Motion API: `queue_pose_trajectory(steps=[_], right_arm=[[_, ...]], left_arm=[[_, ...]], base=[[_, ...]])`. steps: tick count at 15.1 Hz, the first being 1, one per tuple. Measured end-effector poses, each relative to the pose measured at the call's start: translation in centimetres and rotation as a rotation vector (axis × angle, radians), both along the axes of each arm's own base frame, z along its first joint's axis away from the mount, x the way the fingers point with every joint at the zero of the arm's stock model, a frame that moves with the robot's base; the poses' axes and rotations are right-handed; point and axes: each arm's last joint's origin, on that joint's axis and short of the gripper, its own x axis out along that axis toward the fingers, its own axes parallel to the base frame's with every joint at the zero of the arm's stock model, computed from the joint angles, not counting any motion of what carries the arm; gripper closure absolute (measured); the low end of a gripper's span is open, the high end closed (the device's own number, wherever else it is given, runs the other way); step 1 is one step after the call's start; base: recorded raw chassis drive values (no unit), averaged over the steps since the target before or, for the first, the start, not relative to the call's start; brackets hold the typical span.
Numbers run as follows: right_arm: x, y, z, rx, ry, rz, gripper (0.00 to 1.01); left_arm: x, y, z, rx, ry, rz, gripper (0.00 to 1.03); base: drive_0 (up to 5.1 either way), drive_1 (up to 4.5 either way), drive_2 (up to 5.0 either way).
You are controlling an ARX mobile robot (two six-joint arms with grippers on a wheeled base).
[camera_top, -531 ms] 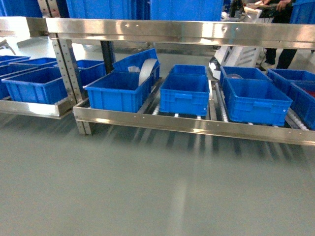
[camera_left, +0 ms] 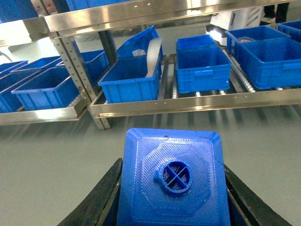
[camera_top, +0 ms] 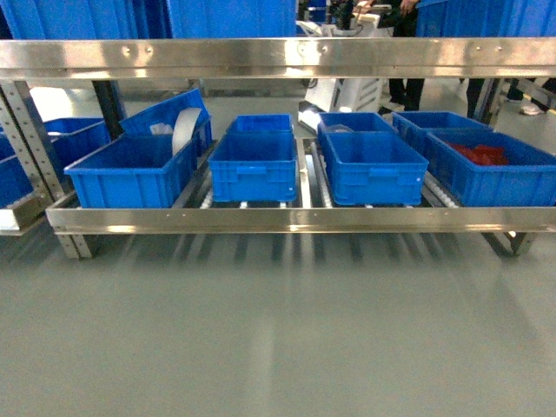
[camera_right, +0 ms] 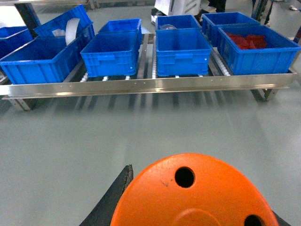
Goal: Sort blue parts and orange caps into right shelf containers
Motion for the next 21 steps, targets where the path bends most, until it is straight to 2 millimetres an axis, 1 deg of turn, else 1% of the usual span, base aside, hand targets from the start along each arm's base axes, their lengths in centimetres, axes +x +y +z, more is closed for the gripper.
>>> queue_pose_trajectory(steps=[3, 7, 16, 21], right_arm=[[0.0, 0.0, 0.0, 0.0, 0.0, 0.0, 0.59], [-0.01, -0.02, 0.03, -0.001, -0.003, -0.005, 0.59], [-0.03, -0.02, 0.07, 0.001, -0.005, -0.002, 0.59], [-0.05, -0.03, 0.05, -0.001, -0.004, -0.005, 0.59]], left_arm=[[0.0, 0.0, 0.0, 0.0, 0.0, 0.0, 0.58], [0.01, -0.01, -0.01, 0.0, 0.001, 0.0, 0.58], [-0.02, 0.01, 0.02, 0.0, -0.003, 0.002, 0.58], [-0.01, -0.03, -0.01, 0.0, 0.001, -0.003, 0.58]], base=[[-1.5, -1.48, -1.5], [0.0, 0.23, -0.2], [2.8, 1.66, -5.0], [0.3, 4.31, -3.6]])
